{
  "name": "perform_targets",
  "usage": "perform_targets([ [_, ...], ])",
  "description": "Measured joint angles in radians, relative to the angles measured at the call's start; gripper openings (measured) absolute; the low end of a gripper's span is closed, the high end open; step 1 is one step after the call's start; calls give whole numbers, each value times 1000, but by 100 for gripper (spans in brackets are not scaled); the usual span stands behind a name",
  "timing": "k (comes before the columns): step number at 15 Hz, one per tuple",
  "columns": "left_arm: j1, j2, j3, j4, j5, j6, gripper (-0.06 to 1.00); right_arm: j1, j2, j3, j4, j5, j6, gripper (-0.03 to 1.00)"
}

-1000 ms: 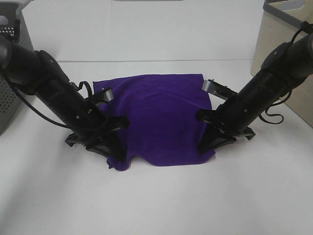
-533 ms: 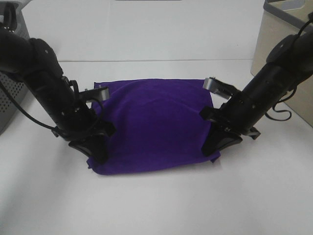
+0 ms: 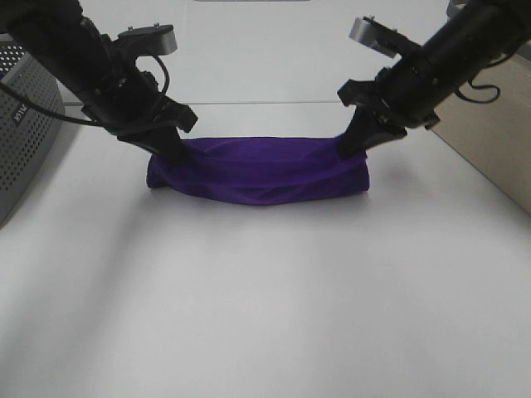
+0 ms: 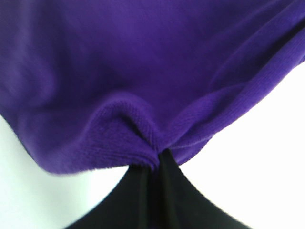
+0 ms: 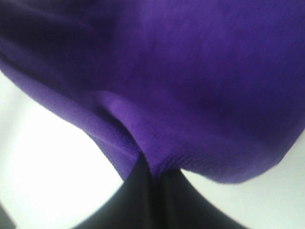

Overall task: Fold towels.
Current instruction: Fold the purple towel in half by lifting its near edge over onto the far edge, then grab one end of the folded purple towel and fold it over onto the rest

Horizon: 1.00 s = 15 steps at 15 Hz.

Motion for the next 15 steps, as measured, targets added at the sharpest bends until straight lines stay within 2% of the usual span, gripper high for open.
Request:
perform_targets([
  [2, 5, 79, -98, 51, -74, -29, 0, 0, 100, -209, -50, -45, 14, 2],
  [4, 15, 144, -170, 65, -113, -34, 0, 0, 200, -398, -84, -53, 42, 2],
  [6, 47, 260, -289, 74, -201, -35, 0, 0, 292, -528, -95, -56, 65, 2],
  [10, 58, 344, -328, 87, -207, -27, 0, 0, 399, -540, -106, -56, 82, 2],
  [12, 58, 360, -332, 91, -207, -27, 4, 0, 434, -540, -106, -41, 94, 2],
  [13, 60, 367, -334, 96, -210, -27, 9, 0, 442, -540, -106, -36, 100, 2],
  [14, 66, 371, -334, 96, -211, -27, 21, 0, 451, -540, -107, -21, 109, 3],
  [15, 71, 373, -334, 97, -211, -32, 36, 0, 458, -540, -110, -12, 114, 9],
])
